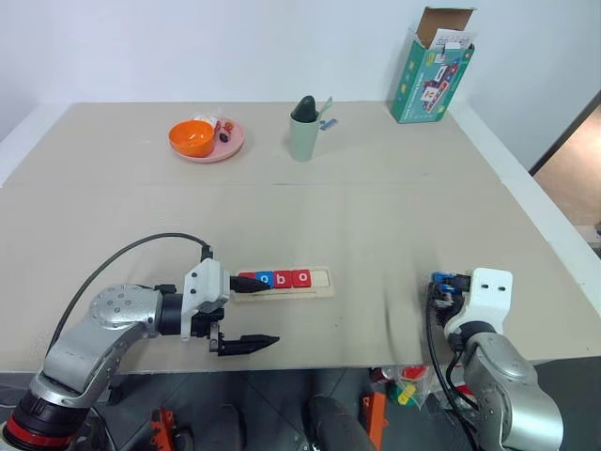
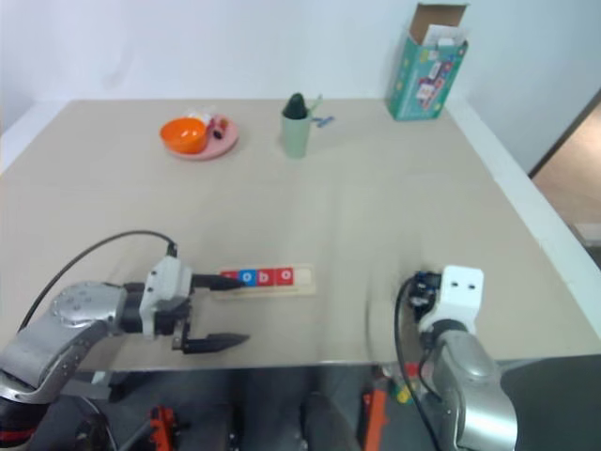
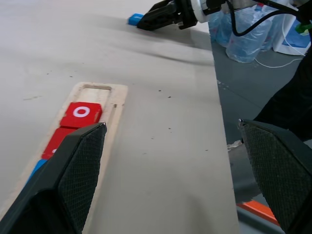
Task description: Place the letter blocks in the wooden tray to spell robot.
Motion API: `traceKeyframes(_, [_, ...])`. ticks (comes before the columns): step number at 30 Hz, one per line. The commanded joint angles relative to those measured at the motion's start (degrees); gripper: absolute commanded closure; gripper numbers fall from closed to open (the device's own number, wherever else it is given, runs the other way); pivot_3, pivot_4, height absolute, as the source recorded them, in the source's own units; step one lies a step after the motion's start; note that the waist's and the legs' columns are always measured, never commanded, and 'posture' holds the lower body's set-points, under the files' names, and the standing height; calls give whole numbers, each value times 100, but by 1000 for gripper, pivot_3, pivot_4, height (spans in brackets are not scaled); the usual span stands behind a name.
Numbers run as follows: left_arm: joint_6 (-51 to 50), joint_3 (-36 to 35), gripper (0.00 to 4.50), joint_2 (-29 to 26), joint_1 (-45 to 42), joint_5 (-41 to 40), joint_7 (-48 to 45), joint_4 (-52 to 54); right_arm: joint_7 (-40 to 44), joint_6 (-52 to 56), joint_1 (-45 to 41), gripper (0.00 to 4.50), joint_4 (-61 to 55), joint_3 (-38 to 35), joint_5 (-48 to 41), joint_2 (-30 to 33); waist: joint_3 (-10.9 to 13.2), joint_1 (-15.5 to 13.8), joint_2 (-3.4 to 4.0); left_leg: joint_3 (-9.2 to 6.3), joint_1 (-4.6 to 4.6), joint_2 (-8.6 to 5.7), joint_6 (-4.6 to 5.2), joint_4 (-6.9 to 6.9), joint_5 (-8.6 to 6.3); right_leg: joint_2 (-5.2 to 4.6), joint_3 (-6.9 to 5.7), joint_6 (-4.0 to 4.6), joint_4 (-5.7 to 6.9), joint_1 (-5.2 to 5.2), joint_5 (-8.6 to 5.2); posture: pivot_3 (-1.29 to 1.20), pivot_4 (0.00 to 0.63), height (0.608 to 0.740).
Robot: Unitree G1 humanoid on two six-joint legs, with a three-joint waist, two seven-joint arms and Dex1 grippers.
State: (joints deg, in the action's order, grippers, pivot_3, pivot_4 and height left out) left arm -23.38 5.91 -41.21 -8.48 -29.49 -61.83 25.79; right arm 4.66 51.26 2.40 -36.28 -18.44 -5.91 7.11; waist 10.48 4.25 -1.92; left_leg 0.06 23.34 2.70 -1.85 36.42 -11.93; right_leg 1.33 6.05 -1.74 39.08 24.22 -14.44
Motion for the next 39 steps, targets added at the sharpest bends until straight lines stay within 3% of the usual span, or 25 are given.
traceKeyframes(1, [120,-6,0,10,-31,16,-54,42,107,-31,-105,3320,-269,268,-174,33,0,2,0,0,0,0,0,0,0,0,0,2,0,1,0,0,150,740])
traceKeyframes(5, [112,34,0,20,-67,32,-51,24,334,61,-217,3320,-497,884,-291,171,0,6,1,0,0,3,0,0,0,3,-1,6,0,2,-2,0,150,740])
traceKeyframes(11, [104,29,0,8,-20,30,-23,51,210,1240,-803,3320,-907,1647,-438,190,0,6,0,-2,4,3,0,-1,0,2,-3,4,0,6,-2,0,150,740])
traceKeyframes(16, [75,-19,0,-3,47,21,52,101,291,1725,-1239,3320,-831,1761,-529,336,0,6,0,-3,7,0,0,-1,0,-1,-4,2,-2,6,-2,0,150,740])
traceKeyframes(24, [27,-96,0,-49,157,-7,164,210,363,1937,-1267,3320,-650,1849,-696,283,1,7,0,-8,8,3,0,-5,-1,2,-11,-13,-2,8,3,0,150,740])
traceKeyframes(26, [30,-89,0,-65,165,4,167,214,395,1954,-1268,2283,-639,1842,-762,261,0,7,0,-8,8,3,0,-5,-1,2,-11,-13,-2,8,3,0,150,740])
traceKeyframes(32, [40,-55,0,-58,92,21,157,155,673,1716,-1899,267,-326,1199,-905,692,1,11,0,-4,8,0,0,-3,-1,0,-7,-12,-2,8,3,0,150,740])
traceKeyframes(33, [46,-49,0,-52,71,26,151,133,897,1652,-2131,57,-144,1056,-988,983,1,12,0,-1,8,-2,0,1,-1,-3,-4,-9,-2,7,2,0,150,740])
traceKeyframes(36, [86,-16,0,-22,-6,60,129,49,2186,914,-2830,57,992,944,-1305,2120,7,20,1,8,7,-7,0,5,0,-7,3,-5,-6,5,0,0,150,740])
traceKeyframes(37, [106,-3,0,1,-35,66,123,23,2817,556,-2981,57,1426,1163,-1365,2536,7,20,0,13,8,-10,4,4,2,-11,6,-4,-9,5,0,0,150,740])
traceKeyframes(39, [144,24,0,72,-101,61,115,-37,4862,-888,-3135,57,2362,2139,-1200,3440,7,22,-2,13,3,-11,8,2,0,-10,6,-5,-17,-3,0,0,150,740])
